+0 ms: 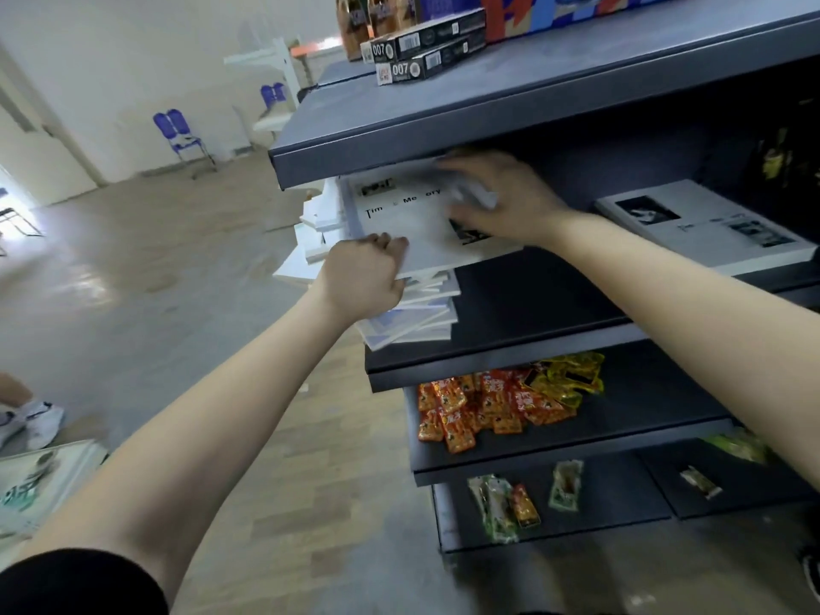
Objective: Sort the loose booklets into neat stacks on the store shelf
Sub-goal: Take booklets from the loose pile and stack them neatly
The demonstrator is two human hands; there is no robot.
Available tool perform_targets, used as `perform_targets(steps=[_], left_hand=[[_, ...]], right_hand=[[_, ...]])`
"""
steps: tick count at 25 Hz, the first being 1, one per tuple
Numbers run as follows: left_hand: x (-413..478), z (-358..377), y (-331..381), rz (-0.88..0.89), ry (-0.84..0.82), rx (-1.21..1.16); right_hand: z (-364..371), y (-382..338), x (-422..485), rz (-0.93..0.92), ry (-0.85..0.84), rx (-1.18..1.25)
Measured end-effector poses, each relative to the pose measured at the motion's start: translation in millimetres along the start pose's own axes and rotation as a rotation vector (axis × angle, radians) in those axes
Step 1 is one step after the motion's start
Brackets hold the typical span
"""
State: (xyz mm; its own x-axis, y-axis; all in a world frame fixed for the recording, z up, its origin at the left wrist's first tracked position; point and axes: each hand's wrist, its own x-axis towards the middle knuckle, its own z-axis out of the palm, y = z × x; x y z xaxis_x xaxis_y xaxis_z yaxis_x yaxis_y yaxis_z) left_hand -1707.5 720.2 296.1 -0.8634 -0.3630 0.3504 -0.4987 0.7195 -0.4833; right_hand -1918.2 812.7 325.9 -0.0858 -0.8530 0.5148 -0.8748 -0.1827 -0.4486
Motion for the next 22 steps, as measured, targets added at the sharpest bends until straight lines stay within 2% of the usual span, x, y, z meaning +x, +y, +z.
perform_targets(steps=[1, 2, 3, 5, 7, 11, 15, 18, 22], left_hand=[[0, -2, 4, -0.031, -0.018, -0.044], [2, -5, 8, -0.073, -0.043, -0.105], [3, -10, 12, -0.129, -0.092, -0.165], [8, -10, 14, -0.239, -0.138, -0.262], [9, -11, 20, -0.293, -0.137, -0.408], [2, -1, 29, -0.293, -0.065, -0.510], [-1, 1, 29, -0.244, 0.032, -0.600], [2, -4, 37, -0.213, 0.116, -0.621], [15, -9, 62, -0.230, 0.190, -0.669]], right_hand=[[7, 1, -1, -0.011, -0.246, -0.173], [14, 2, -4, 0.003, -0.400, -0.326], [23, 5, -6, 0.006, -0.457, -0.435], [31, 11, -7, -0.016, -0.420, -0.506], [31, 16, -4, -0.070, -0.366, -0.479], [25, 27, 1, -0.076, -0.382, -0.314], [21, 31, -7, -0.154, -0.151, -0.130], [10, 41, -21, -0.265, -0.006, -0.100], [-16, 60, -42, -0.295, -0.008, -0.082]])
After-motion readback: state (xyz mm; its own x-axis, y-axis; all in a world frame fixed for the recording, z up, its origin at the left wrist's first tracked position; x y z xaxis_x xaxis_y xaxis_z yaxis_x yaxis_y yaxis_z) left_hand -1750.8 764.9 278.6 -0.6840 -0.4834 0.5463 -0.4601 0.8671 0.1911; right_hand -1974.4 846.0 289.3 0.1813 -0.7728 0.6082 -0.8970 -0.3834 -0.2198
